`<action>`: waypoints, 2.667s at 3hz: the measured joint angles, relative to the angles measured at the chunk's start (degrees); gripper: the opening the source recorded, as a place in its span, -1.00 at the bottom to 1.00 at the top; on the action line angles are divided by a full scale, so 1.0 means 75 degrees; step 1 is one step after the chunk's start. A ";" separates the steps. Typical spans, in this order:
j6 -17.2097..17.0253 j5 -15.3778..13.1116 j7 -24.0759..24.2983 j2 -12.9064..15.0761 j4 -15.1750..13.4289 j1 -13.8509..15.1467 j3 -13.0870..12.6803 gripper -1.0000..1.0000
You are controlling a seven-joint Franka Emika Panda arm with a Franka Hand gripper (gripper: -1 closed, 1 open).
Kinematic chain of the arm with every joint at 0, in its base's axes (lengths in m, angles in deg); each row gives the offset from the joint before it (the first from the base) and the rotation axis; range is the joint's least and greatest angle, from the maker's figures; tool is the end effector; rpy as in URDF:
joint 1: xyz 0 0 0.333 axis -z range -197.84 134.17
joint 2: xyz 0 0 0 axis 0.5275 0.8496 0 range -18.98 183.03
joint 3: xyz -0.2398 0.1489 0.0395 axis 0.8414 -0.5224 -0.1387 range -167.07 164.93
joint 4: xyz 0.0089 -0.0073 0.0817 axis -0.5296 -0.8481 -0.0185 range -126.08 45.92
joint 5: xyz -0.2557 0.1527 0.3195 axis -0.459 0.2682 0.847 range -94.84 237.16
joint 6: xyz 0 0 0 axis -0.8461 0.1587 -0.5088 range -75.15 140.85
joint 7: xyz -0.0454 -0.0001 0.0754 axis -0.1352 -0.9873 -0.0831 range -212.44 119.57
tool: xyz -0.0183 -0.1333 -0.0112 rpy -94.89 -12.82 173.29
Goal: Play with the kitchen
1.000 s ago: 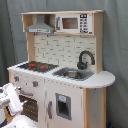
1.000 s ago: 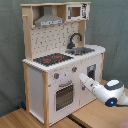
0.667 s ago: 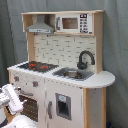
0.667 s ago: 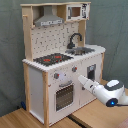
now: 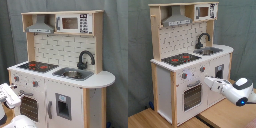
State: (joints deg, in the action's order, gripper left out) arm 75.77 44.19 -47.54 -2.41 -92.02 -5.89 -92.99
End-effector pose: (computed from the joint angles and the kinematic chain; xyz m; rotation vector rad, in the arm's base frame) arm 0.3351 0.4115 0.2998 0.9447 1.1414 0.7027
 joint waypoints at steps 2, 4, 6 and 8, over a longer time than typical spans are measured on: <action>0.0226 -0.0063 -0.1388 -0.0001 0.0794 0.0341 0.0109 1.00; 0.0877 -0.0063 -0.2179 -0.0003 0.1719 0.1445 0.0055 1.00; 0.1378 -0.0063 -0.2498 -0.0001 0.2703 0.2474 0.0190 1.00; 0.2152 -0.0063 -0.2807 -0.0002 0.3511 0.3501 0.0295 1.00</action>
State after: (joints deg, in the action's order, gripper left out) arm 91.91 43.71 -68.59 -2.42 -65.69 20.37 -90.78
